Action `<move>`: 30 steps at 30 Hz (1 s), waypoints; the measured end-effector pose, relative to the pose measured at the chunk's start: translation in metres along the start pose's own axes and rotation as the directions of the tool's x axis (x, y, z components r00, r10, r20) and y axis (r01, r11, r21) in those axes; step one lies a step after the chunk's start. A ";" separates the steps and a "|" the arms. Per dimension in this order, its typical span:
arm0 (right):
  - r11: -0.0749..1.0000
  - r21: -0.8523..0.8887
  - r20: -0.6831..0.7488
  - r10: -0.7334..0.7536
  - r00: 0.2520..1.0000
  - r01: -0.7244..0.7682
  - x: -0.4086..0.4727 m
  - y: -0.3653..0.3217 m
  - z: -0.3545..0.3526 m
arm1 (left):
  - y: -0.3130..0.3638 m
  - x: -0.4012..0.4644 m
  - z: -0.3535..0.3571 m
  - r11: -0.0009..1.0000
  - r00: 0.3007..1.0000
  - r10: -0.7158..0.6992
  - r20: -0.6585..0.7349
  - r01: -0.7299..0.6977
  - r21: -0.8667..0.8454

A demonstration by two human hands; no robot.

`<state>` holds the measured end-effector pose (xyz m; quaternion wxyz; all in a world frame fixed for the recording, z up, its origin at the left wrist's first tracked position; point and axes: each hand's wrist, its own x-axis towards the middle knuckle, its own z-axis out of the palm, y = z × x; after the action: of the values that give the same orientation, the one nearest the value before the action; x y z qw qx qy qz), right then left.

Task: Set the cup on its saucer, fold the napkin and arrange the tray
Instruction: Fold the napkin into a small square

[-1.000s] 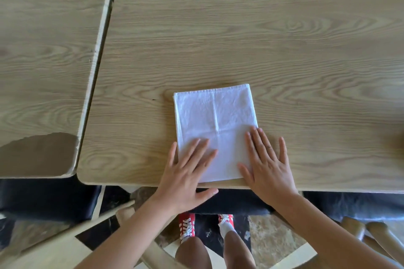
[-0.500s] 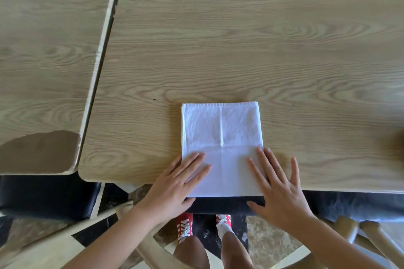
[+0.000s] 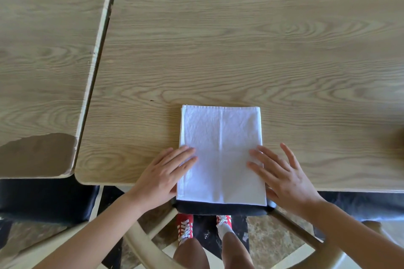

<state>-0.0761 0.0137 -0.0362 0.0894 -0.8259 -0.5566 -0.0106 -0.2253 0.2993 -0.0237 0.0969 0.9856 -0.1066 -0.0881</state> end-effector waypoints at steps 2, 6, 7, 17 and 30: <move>0.999 0.032 -0.061 0.004 0.998 -0.002 -0.001 0.002 0.000 | -0.003 0.002 -0.003 0.999 1.000 0.006 0.026 -0.005 -0.037; 0.997 0.073 -0.071 0.007 0.997 -0.001 -0.002 0.002 -0.002 | -0.005 0.005 -0.008 0.994 0.997 -0.034 -0.069 0.027 -0.102; 0.994 0.107 -0.073 0.029 0.997 -0.021 -0.001 0.001 -0.003 | -0.005 0.006 -0.008 0.991 0.994 -0.045 -0.102 0.032 -0.127; 0.618 0.539 -0.106 0.724 0.682 -0.572 0.032 -0.022 -0.008 | 0.034 0.029 0.012 0.631 0.554 -0.745 -0.372 0.402 -0.664; 0.449 0.449 -0.134 0.889 0.439 -0.772 0.068 -0.017 0.010 | 0.041 0.067 0.018 0.517 0.335 -0.850 -0.407 0.681 -0.518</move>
<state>-0.0672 0.0841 -0.0358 0.3133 -0.9487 -0.0371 -0.0209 -0.1725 0.2413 -0.0424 0.1979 0.8622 0.4248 0.1924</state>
